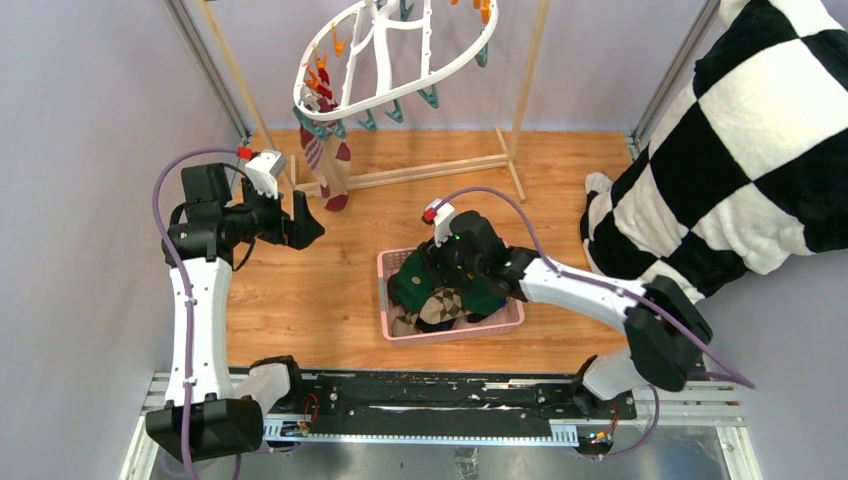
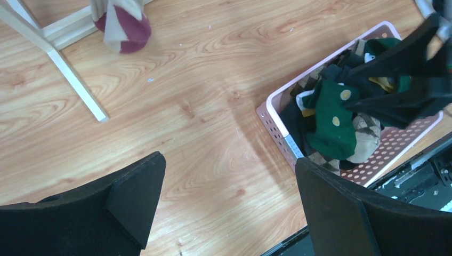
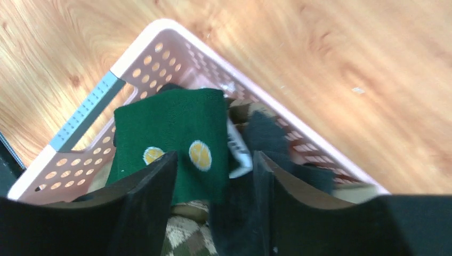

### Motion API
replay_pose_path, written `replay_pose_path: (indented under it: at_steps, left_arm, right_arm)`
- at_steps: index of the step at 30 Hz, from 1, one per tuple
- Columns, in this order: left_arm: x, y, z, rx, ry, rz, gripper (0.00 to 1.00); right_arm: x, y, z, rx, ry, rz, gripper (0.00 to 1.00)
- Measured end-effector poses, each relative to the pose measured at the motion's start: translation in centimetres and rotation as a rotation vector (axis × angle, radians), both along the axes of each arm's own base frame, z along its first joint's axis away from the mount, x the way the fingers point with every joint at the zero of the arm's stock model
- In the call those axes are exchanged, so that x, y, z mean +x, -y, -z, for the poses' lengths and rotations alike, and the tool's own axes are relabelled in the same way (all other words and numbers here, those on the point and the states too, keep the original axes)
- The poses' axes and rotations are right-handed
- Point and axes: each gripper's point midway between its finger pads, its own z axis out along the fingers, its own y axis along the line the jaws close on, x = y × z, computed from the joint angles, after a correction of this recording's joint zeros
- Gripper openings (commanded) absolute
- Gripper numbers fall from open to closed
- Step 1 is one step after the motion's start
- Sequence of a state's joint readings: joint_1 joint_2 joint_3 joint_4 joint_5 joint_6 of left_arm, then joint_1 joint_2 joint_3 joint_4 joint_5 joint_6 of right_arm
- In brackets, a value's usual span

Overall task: Remove the socks clipped to the hanger
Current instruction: Place the sock in the bin.

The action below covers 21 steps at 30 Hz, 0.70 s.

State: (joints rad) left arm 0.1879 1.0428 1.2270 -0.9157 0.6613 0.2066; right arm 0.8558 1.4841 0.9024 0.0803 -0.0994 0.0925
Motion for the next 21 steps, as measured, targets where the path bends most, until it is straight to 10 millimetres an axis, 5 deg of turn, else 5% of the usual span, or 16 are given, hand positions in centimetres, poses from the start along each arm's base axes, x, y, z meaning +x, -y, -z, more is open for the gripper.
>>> replay_pose_path:
  at_steps: [6, 9, 12, 17, 21]
  left_arm:
    - [0.5, -0.4, 0.8, 0.008, -0.018, 0.002, 1.00]
    - [0.7, -0.7, 1.2, 0.006, -0.035, -0.006, 1.00]
    - [0.9, -1.1, 1.5, 0.010, -0.045, -0.023, 1.00]
    - [1.1, -1.8, 1.6, 0.020, -0.048, -0.047, 1.00]
    - [2.5, -2.0, 1.2, 0.016, 0.000, -0.056, 0.99]
  right_arm:
    - [0.2, 0.1, -8.2, 0.148, 0.135, 0.015, 0.59]
    - [-0.3, -1.3, -9.4, 0.229, 0.118, -0.022, 0.50]
    - [-0.6, -2.7, -7.4, 0.261, 0.053, -0.043, 0.43]
    - [-1.3, -2.3, 0.9, 0.154, -0.092, -0.014, 0.50]
    - [-1.5, -1.5, 1.8, 0.094, -0.034, 0.026, 0.58]
